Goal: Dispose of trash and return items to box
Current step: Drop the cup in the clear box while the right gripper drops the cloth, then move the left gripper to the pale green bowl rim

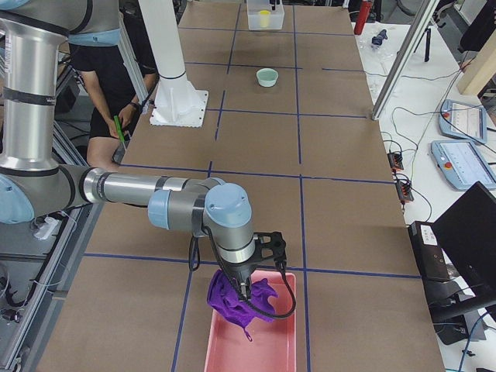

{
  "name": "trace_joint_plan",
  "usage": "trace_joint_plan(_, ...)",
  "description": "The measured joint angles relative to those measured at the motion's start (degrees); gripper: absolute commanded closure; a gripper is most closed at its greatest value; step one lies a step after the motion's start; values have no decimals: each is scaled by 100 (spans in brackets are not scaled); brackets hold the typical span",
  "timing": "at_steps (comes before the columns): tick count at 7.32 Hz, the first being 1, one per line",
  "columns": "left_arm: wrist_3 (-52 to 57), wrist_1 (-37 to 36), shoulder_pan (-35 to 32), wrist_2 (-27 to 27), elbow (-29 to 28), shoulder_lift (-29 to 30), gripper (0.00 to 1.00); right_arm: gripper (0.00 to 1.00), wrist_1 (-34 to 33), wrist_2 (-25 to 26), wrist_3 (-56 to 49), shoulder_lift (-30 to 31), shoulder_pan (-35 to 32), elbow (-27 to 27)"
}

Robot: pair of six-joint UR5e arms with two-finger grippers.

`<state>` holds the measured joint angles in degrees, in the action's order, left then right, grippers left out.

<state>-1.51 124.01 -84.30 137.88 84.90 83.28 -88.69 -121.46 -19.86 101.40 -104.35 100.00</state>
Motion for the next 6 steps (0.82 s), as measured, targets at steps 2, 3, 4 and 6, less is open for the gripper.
trace_joint_plan(2,-63,-144,-47,-33,269,144,0,0,300,-26,-17,3,-6,-460)
trace_joint_plan(3,-78,-425,-73,-147,502,261,0,0,331,-95,56,-23,-6,-565)
trace_joint_plan(4,-83,-840,-98,-335,813,426,0,0,339,-268,252,-44,-6,-594)
trace_joint_plan(6,-208,-1729,-129,-647,1412,823,0,0,327,-713,803,-56,61,-438)
